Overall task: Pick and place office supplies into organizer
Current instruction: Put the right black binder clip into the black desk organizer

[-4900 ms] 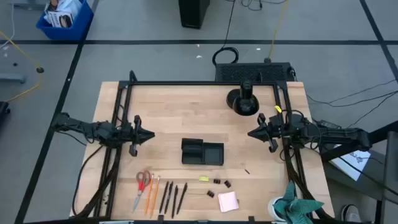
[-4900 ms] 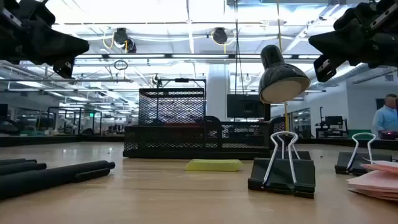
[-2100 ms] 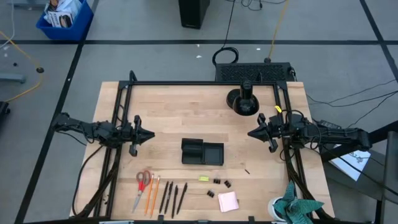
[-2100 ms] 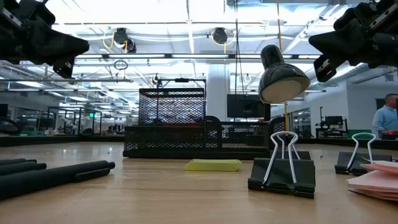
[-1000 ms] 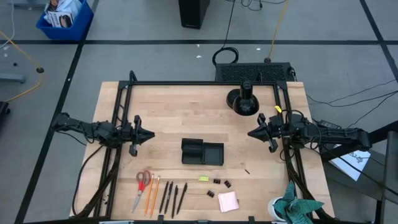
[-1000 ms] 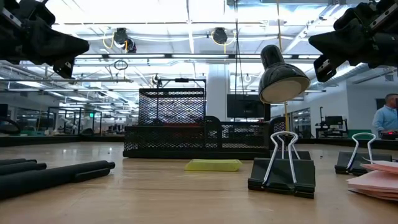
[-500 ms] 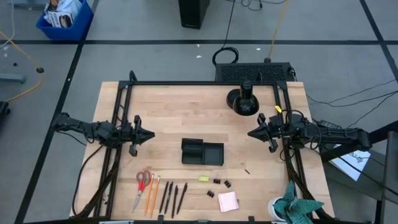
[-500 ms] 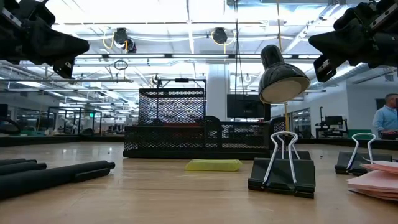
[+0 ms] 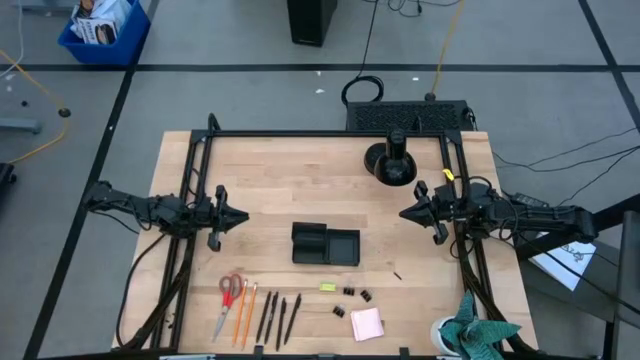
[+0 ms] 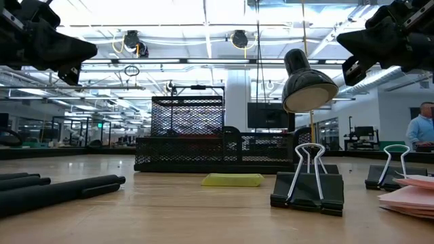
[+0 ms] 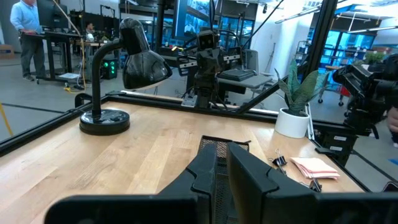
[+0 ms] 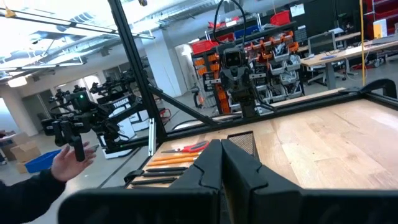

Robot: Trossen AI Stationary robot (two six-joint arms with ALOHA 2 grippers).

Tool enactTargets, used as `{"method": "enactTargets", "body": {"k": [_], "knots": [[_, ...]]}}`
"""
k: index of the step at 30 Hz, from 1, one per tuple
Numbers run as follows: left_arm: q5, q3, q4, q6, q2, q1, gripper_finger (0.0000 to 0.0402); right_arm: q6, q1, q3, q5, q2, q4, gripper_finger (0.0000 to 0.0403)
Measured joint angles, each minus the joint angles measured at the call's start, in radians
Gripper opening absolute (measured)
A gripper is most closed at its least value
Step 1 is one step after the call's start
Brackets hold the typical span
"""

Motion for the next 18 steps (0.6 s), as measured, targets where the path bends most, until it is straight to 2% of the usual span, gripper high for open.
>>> {"method": "enactTargets", "body": {"k": [14,18], "knots": [[0.000,0.000,0.013,-0.001,0.000,0.000,0.0045,0.004,0.000,0.000,0.000,0.000,0.000,0.0000],[0.000,0.000,0.014,-0.056,0.000,0.000,0.0045,-0.007,0.000,0.000,0.000,0.000,0.005,0.0000]]}}
